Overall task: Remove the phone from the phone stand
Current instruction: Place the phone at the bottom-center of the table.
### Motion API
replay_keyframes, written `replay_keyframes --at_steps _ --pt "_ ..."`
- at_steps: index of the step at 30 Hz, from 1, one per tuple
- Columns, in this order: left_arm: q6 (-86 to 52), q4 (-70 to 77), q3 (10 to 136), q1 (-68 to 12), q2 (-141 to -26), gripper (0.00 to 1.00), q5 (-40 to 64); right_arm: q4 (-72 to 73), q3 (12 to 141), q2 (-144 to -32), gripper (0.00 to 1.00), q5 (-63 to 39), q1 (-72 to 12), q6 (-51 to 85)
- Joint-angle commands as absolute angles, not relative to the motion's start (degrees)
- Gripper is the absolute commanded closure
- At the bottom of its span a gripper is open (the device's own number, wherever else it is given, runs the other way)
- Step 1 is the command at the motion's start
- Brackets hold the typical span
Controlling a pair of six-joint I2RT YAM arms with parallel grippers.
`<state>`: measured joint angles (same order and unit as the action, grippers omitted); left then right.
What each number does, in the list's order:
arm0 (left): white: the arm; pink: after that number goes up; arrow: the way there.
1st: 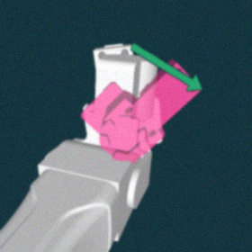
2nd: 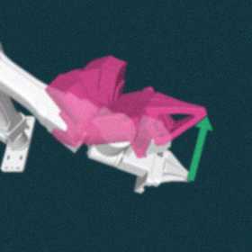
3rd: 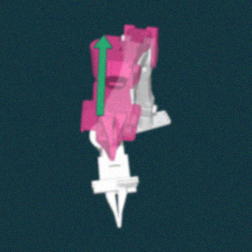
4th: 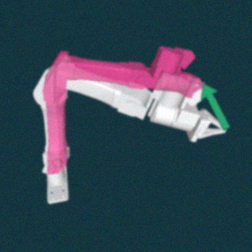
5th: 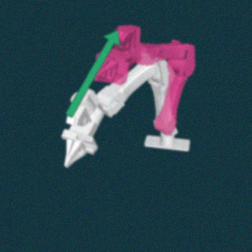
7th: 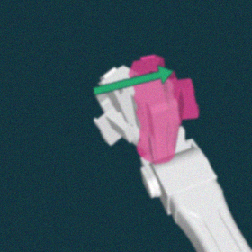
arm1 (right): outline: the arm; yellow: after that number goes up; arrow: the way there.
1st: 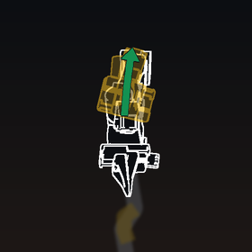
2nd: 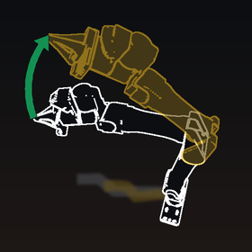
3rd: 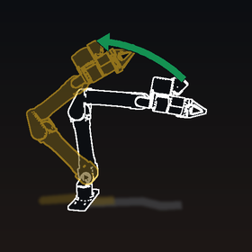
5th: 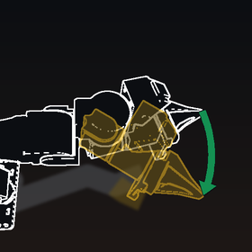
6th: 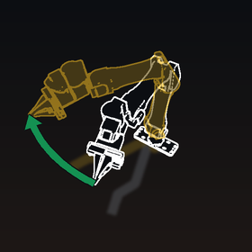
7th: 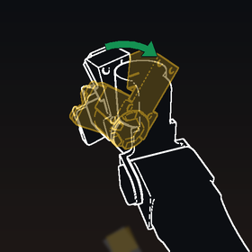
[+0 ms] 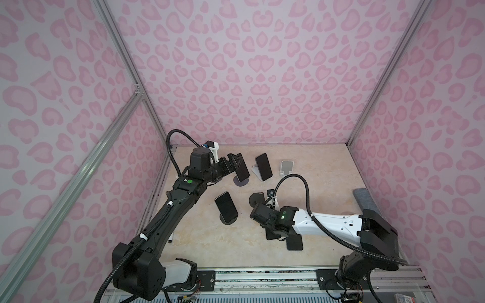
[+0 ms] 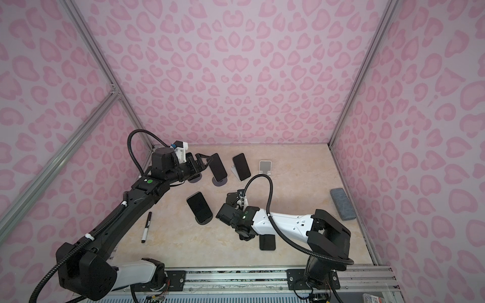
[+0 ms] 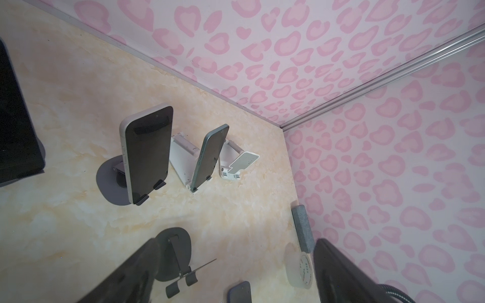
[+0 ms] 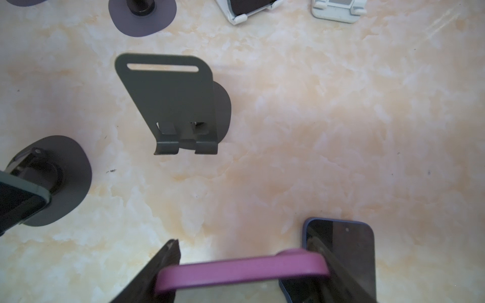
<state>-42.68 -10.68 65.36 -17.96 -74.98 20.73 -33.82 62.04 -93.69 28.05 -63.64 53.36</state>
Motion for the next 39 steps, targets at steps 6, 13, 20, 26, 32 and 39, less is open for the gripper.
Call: replay_keyframes --at_steps 6,13,20,26,32,39 --pt "-43.2 -10.0 65.6 -17.9 -74.6 0.06 21.4 -31.5 59.5 -93.9 0.29 25.0 -62.4 55.0" --pt "-43.2 -9.8 65.6 -17.8 -74.5 0.06 21.7 -30.3 57.9 -94.1 0.29 24.6 -62.0 56.2" --pt "-43.4 -9.8 65.6 -17.8 -74.7 0.06 21.9 -28.7 56.5 -94.9 0.29 23.4 -62.3 57.0" --pt "-43.2 -9.8 65.5 -17.8 -75.0 0.06 21.7 -27.3 55.9 -95.6 0.29 22.6 -62.5 57.3" --pt "-43.6 -9.2 65.4 -17.8 -74.6 0.06 22.4 -26.9 55.9 -96.9 0.29 21.7 -62.9 58.0" --pt "-43.9 -9.5 65.4 -17.8 -75.2 0.06 22.5 -26.0 55.4 -97.9 0.30 21.2 -63.5 59.8"
